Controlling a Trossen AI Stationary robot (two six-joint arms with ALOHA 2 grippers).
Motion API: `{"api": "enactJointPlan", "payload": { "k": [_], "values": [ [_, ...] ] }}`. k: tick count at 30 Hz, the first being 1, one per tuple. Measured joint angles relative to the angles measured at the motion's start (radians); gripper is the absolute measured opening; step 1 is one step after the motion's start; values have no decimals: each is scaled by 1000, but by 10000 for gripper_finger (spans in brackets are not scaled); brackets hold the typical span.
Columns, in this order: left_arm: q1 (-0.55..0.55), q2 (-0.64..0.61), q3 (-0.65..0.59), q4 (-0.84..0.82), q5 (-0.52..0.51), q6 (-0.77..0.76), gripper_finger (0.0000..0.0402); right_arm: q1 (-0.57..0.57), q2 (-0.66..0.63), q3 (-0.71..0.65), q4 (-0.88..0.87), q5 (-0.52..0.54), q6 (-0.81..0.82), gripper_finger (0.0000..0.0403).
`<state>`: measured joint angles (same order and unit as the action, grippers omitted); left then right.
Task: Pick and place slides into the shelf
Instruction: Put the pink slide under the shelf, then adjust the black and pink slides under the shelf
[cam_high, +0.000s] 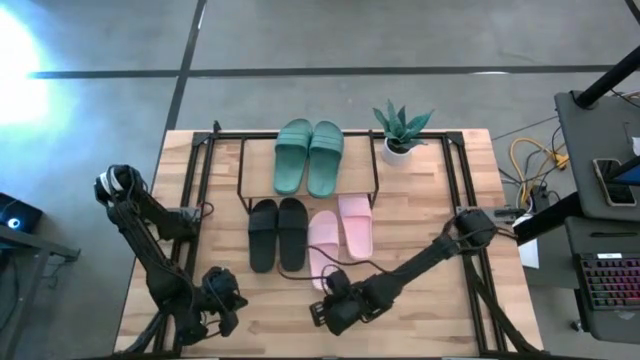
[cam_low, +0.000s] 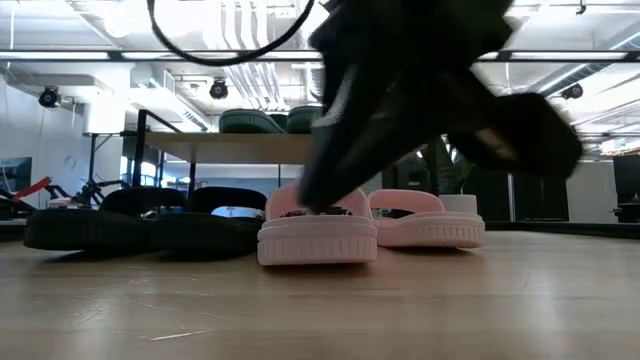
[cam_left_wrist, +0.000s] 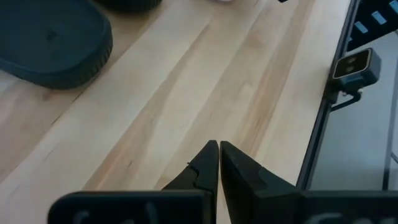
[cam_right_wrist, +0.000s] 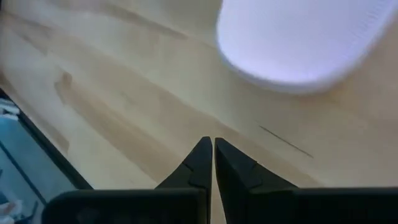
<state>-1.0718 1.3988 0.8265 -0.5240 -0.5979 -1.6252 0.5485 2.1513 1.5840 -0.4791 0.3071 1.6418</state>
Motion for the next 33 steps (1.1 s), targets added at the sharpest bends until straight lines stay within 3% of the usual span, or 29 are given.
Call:
{"api": "enactJointPlan", "payload": {
  "k": [21, 29, 33],
  "values": [
    [-8, 20, -1, -65, 4, -22, 1, -137, 9, 20, -155, 188, -132, 12],
    [-5, 119, -39, -138, -20, -96, 1, -92, -62, 167, -154, 266, -402, 13],
    [19, 193, -50, -135, -19, -100, 1, -70, -71, 255, -214, 263, -429, 13]
  ]
}}
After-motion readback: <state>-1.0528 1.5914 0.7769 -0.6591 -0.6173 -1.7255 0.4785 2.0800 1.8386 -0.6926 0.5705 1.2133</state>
